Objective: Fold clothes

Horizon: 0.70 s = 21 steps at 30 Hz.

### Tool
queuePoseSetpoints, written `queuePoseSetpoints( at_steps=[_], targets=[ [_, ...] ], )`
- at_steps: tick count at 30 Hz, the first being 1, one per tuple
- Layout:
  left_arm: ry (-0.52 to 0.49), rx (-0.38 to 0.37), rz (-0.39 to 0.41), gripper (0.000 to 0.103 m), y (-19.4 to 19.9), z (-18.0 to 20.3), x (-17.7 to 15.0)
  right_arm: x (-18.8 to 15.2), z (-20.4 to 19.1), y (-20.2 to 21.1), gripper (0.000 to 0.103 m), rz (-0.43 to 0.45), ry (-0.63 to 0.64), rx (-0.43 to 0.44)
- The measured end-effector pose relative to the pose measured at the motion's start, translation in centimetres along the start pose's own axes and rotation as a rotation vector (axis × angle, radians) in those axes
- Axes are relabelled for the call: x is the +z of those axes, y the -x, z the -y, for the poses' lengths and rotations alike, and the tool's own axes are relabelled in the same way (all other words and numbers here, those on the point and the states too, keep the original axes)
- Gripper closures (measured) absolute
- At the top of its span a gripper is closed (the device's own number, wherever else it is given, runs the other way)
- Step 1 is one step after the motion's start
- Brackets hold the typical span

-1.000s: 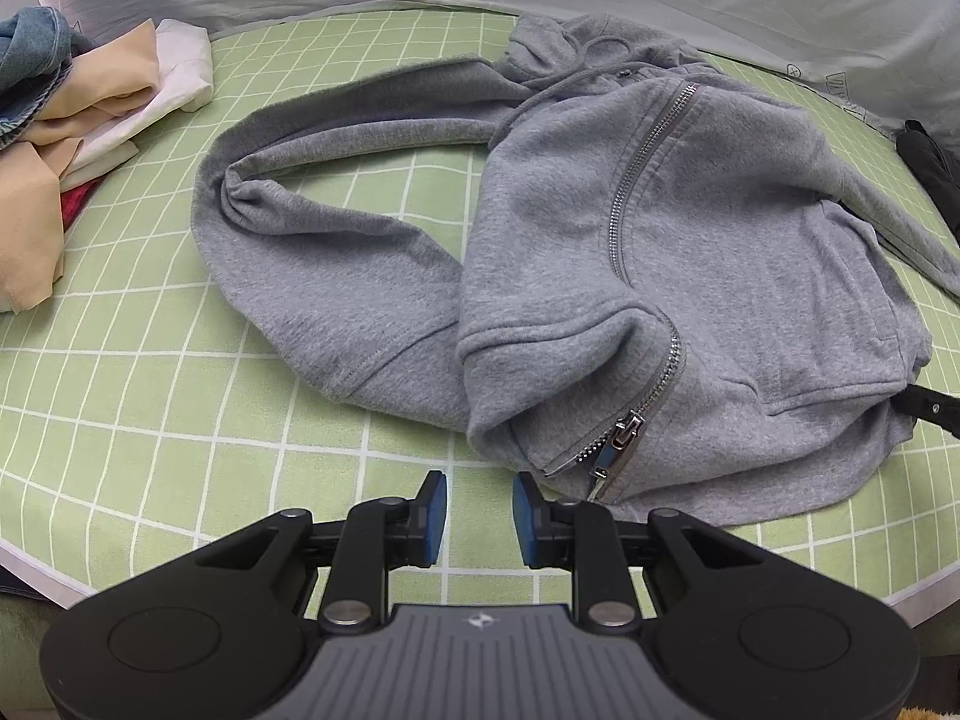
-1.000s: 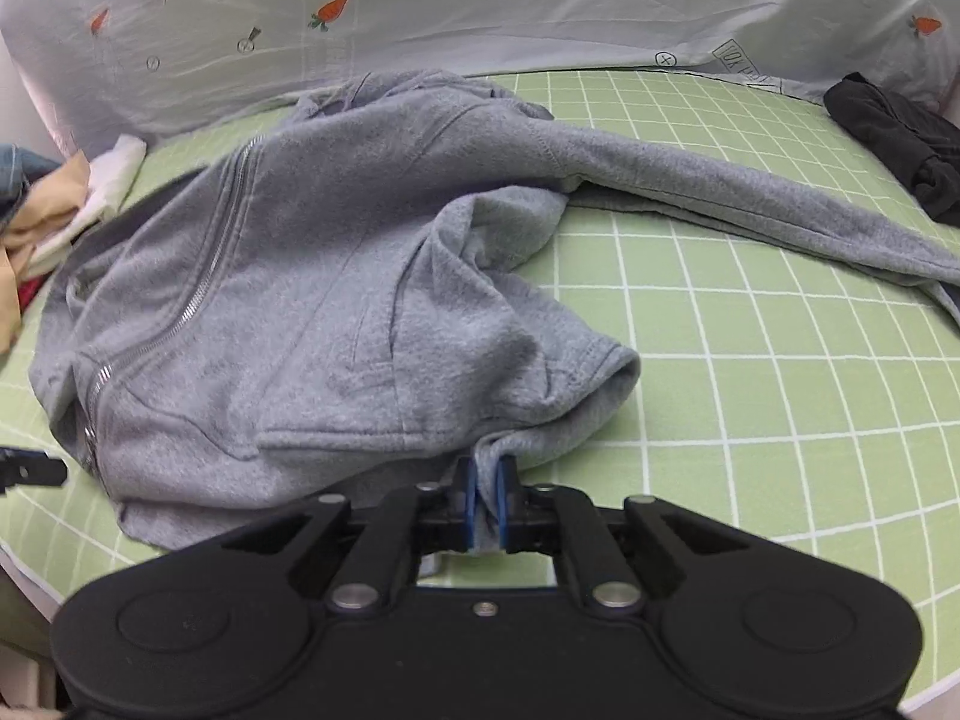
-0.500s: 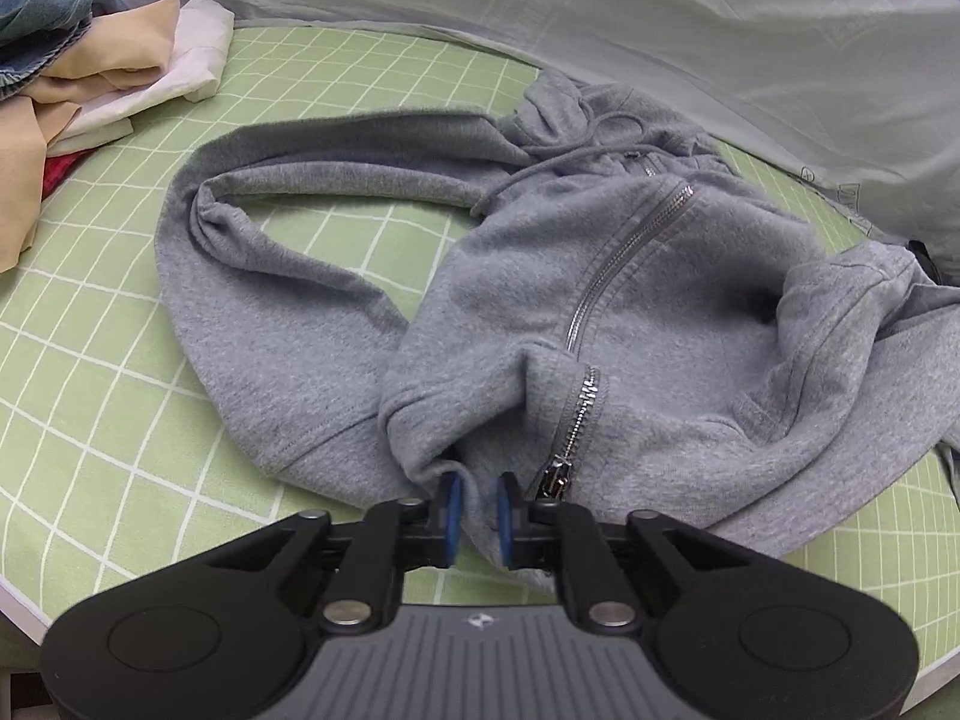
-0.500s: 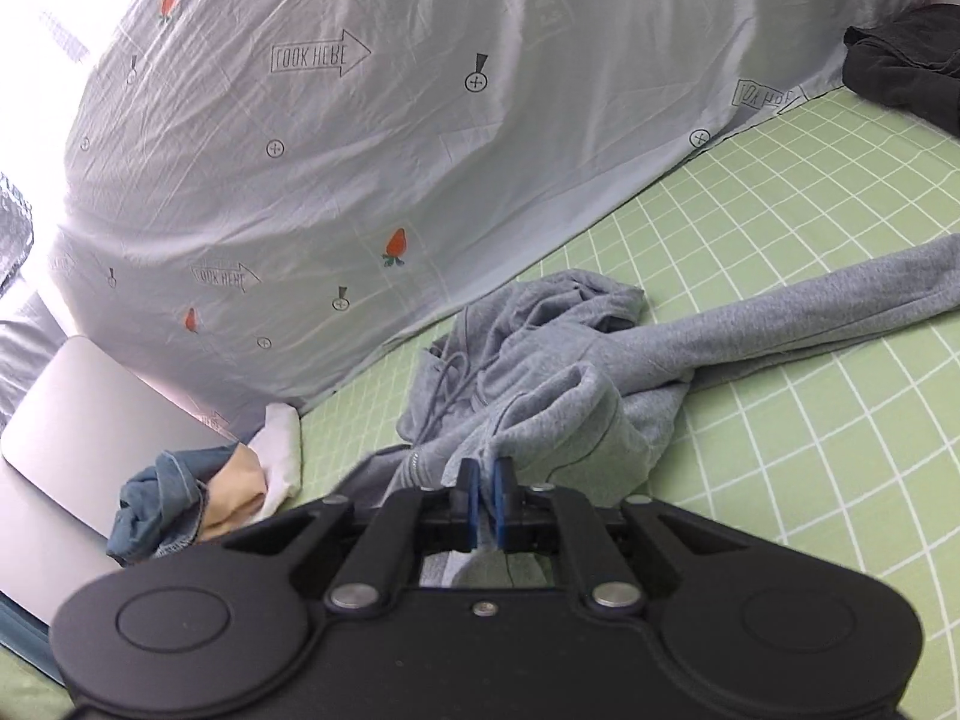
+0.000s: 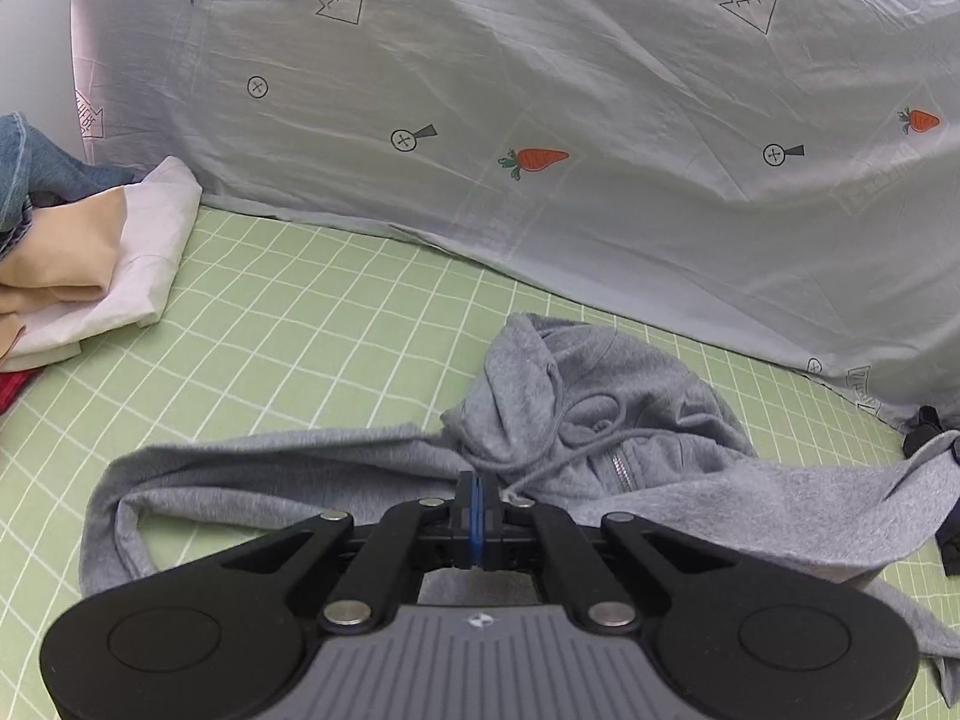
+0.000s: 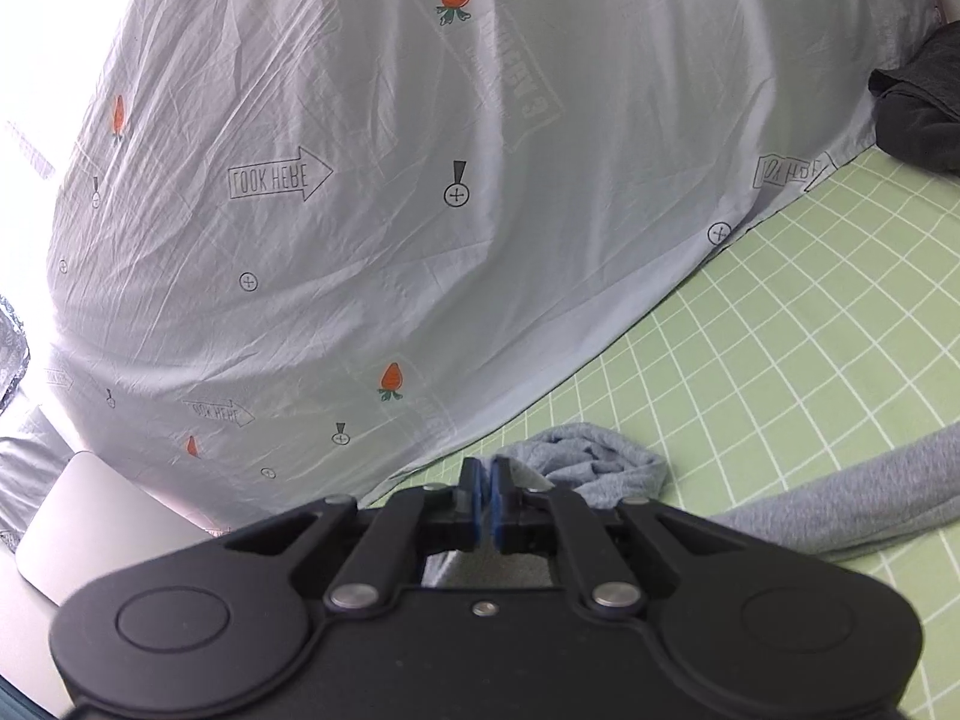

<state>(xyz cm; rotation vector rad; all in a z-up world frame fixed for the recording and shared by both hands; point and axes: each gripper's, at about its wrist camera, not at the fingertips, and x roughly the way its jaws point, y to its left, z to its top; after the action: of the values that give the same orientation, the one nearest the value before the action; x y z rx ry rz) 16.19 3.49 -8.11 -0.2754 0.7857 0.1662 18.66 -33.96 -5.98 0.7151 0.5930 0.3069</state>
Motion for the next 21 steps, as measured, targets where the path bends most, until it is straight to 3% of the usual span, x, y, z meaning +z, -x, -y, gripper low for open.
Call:
queuePoseSetpoints(
  at_steps=[5, 11, 13, 14, 15, 19, 21],
  targets=[
    [0.021, 0.007, -0.083, 0.103, -3.9, 0.1, 1.3, -0.6, 1.0, -3.9, 0.099, -0.148, 0.169, -0.180],
    [0.009, 0.026, -0.124, 0.099, -2.3, -1.4, -1.3, -4.8, 2.8, -4.3, 0.093, -0.338, 0.283, -0.320],
    [0.016, 0.030, -0.132, 0.091, -1.1, -2.1, -2.0, -5.4, 2.4, -3.5, 0.086, -0.331, 0.327, -0.333],
    [0.017, 0.034, -0.133, 0.086, -0.6, -2.3, -2.4, -5.5, 2.2, -3.0, 0.077, -0.315, 0.344, -0.331],
    [0.017, 0.040, -0.132, 0.085, -0.1, -2.5, -2.6, -5.3, 1.7, -2.7, 0.066, -0.286, 0.357, -0.334],
    [0.021, 0.060, -0.142, 0.084, 1.2, -3.3, -3.7, -3.9, -0.5, -2.2, 0.054, -0.153, 0.412, -0.332],
    [0.030, 0.066, -0.153, 0.082, 1.6, -3.8, -4.1, -3.5, -1.7, -2.7, 0.035, -0.118, 0.462, -0.328]
  ],
)
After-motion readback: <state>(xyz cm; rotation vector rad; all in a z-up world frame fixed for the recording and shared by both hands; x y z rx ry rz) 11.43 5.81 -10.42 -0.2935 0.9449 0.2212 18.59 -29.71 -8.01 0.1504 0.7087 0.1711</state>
